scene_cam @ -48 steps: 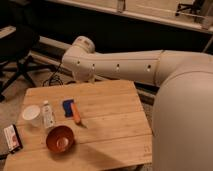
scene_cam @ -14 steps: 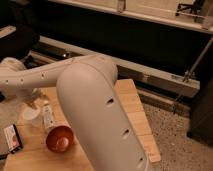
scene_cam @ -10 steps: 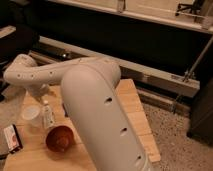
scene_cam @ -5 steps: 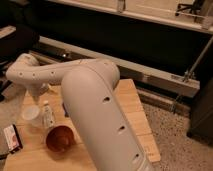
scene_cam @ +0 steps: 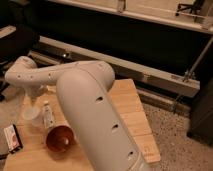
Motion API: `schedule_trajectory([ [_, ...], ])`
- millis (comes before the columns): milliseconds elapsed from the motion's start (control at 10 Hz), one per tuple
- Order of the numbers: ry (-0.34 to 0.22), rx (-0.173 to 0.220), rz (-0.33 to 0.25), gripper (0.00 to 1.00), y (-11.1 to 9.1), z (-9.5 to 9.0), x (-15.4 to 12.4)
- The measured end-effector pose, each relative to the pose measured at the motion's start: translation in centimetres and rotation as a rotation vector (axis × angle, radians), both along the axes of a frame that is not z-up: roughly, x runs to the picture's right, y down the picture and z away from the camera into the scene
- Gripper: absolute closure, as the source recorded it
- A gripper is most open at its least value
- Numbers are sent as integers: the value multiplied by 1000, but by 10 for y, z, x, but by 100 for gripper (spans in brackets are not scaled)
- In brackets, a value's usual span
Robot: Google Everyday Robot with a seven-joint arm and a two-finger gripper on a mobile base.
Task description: Place the bottle in the ceramic bowl
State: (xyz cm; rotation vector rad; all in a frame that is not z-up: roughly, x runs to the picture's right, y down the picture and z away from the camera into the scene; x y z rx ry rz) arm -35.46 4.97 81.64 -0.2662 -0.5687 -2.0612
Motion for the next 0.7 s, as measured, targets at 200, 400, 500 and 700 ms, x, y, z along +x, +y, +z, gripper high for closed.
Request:
schedule_trajectory([
  [200, 13, -37, 81, 20, -4, 10, -5],
  [400, 12, -84, 144, 20, -8, 13, -13],
  [500, 21, -104, 167, 20, -12, 15, -13],
  [700, 31, -94, 149, 20, -11, 22, -21],
])
